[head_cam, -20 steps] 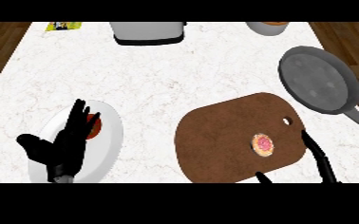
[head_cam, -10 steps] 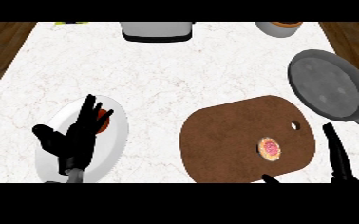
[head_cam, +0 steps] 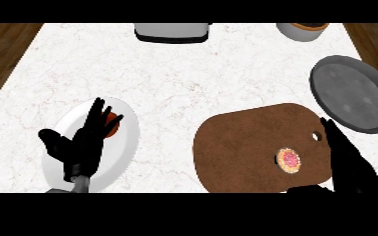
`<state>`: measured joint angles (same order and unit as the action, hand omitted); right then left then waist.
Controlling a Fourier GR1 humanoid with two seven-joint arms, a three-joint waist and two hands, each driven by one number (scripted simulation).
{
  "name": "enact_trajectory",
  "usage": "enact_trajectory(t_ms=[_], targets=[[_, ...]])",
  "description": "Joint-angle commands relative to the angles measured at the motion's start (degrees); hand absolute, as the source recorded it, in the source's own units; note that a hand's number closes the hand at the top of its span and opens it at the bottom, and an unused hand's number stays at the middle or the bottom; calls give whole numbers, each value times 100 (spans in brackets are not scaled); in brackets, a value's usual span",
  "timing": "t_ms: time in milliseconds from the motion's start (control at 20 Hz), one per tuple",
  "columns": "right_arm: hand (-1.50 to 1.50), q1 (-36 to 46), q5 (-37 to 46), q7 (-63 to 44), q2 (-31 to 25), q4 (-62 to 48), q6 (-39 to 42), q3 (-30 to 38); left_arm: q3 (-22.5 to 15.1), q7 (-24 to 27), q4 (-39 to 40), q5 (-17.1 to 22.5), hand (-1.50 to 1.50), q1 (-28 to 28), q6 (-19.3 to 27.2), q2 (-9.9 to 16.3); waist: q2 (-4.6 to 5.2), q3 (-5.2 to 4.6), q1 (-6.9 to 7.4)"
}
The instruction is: Pick the cupcake from the cutting board and place it in the pan
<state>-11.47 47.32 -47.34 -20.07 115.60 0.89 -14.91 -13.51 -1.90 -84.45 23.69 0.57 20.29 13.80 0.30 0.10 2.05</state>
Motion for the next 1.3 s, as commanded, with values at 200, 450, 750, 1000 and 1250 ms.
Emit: enact_trajectory(t_ms=[200, 450, 750, 1000, 1250], targets=[[-150, 1726, -483, -1087, -11, -661, 1877, 216, 46, -359, -42, -69, 0, 325, 99, 72, -27, -13, -109], [-150, 1741, -1219, -1178, 260, -1249, 2514, 222, 27, -299, -24, -168, 0, 316, 258, -96, -24, -10, -131], [-150, 1276, -1096, -962, 359, -1149, 2417, 65, 253, -17, 457, -143, 0, 189, -20, -230, -30, -12, -217], [-150, 1103, -998, -522, 245, -961, 2188, 464, 275, -682, -105, -191, 0, 117, 97, -161, -35, -8, -211], [-150, 1222, -286, -167, 524, -1541, 1601, 157, 454, -145, 509, -267, 0, 117, -251, -255, -27, -10, -201]])
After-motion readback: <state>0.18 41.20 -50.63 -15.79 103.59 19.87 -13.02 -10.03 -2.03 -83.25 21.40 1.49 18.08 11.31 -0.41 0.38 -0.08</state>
